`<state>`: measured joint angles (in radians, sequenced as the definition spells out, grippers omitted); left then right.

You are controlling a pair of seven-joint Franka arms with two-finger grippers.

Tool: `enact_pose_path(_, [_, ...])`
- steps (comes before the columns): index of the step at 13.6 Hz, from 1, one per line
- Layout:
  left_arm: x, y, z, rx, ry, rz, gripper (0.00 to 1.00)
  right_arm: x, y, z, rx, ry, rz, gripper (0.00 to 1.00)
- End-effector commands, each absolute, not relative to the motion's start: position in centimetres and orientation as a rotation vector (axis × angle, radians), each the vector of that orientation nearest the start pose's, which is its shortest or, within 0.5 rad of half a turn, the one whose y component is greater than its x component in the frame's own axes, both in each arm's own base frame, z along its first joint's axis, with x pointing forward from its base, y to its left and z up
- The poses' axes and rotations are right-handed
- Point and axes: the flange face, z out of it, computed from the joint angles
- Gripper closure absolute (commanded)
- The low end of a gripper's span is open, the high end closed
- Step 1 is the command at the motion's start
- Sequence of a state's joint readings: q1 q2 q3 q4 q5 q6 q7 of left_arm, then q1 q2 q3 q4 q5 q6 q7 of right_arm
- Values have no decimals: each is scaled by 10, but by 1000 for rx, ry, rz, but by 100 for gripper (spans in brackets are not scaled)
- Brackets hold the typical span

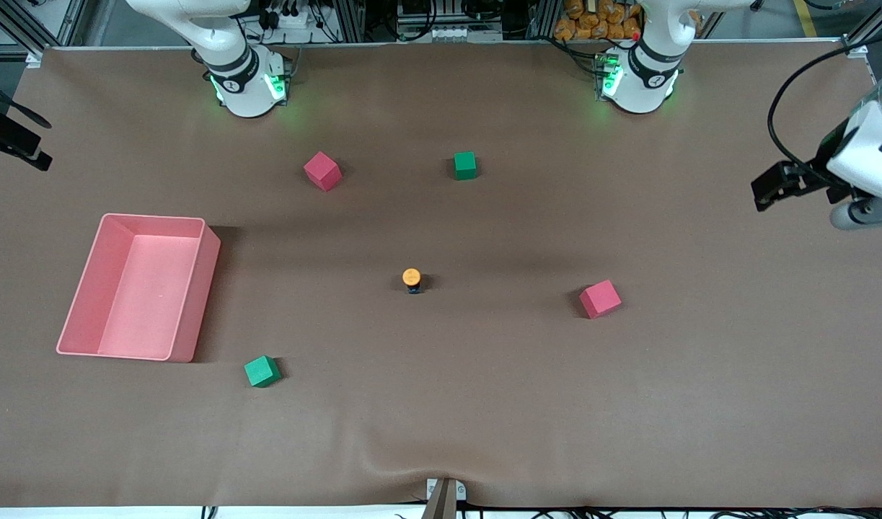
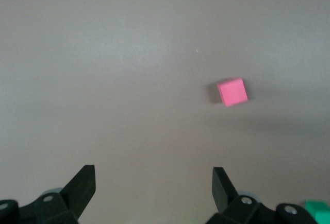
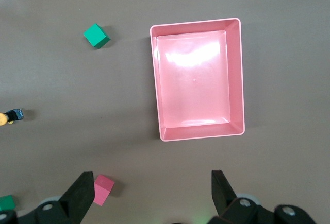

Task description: Place and upright button with both arms

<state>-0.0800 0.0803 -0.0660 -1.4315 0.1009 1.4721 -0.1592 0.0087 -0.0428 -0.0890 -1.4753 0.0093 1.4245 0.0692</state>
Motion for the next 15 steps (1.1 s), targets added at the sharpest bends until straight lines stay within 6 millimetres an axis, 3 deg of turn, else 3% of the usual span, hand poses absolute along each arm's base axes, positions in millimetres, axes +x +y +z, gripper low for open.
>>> enact_pose_path(1, [537, -66, 637, -3080, 70, 71, 0, 524, -47, 681, -3117, 259, -7, 0])
enact_pose_path(3, [518, -52, 639, -3138, 39, 87, 0, 524, -47, 681, -3117, 259, -7, 0])
enact_pose_path(6, [495, -50, 645, -3174, 47, 80, 0, 524, -47, 681, -3117, 259, -7, 0])
enact_pose_path(13, [479, -64, 650, -3117, 102, 54, 0, 524, -46, 681, -3117, 259, -7, 0])
enact_pose_path(15, [481, -60, 652, -3122, 93, 47, 0, 524, -50, 681, -3116, 268, -7, 0])
